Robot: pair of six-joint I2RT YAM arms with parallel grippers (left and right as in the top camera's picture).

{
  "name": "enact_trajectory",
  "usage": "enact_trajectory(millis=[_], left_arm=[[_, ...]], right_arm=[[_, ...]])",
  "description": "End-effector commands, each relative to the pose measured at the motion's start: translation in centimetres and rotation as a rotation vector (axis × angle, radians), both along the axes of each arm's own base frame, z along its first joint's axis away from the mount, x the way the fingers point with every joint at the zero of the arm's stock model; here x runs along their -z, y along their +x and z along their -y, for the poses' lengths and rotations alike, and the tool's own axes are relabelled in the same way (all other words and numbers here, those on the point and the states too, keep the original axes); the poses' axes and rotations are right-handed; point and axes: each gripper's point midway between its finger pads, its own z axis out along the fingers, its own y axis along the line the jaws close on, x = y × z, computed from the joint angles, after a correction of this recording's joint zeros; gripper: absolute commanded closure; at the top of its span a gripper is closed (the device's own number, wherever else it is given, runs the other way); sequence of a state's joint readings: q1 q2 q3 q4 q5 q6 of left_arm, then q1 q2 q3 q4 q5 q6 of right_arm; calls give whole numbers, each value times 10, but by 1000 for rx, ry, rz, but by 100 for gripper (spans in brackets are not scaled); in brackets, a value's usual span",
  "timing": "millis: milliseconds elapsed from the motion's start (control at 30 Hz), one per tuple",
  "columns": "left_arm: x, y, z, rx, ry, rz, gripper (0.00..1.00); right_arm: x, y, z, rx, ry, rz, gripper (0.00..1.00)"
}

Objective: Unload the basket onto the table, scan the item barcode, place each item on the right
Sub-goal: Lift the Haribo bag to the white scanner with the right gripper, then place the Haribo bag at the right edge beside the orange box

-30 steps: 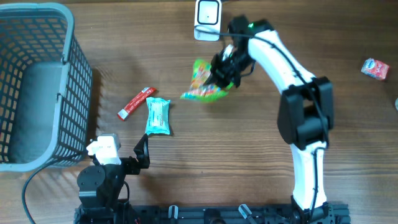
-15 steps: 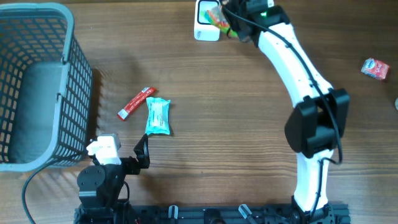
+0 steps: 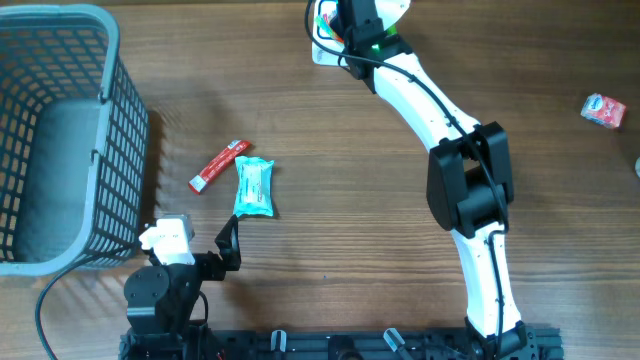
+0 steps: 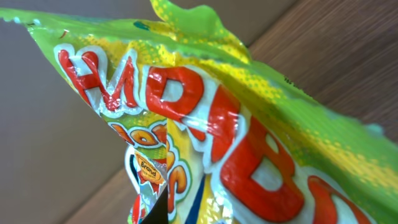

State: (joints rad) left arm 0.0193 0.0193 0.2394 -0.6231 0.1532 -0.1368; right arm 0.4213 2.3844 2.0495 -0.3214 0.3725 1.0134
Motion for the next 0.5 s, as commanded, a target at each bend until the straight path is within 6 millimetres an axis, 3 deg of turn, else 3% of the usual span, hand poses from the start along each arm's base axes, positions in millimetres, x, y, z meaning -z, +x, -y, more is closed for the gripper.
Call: enact_trajectory(millis=[0,100,200,300,467], left_arm=[[-2,0,-1,-5,2,11,0],[-2,0,-1,-5,2,11,0],[-2,0,-1,-5,2,11,0],[-2,0,-1,-5,2,11,0],[-2,0,-1,-5,2,12,0]], right_arm=[[-60,0,30,43,-77,59,95],[-98,-22,72,94,-98,13,95],[-110,-71,153,215,-196,-170,96],[-90,-124,244,375,-311,-420,95],[-43,-192,369,605,-330,-696,95]])
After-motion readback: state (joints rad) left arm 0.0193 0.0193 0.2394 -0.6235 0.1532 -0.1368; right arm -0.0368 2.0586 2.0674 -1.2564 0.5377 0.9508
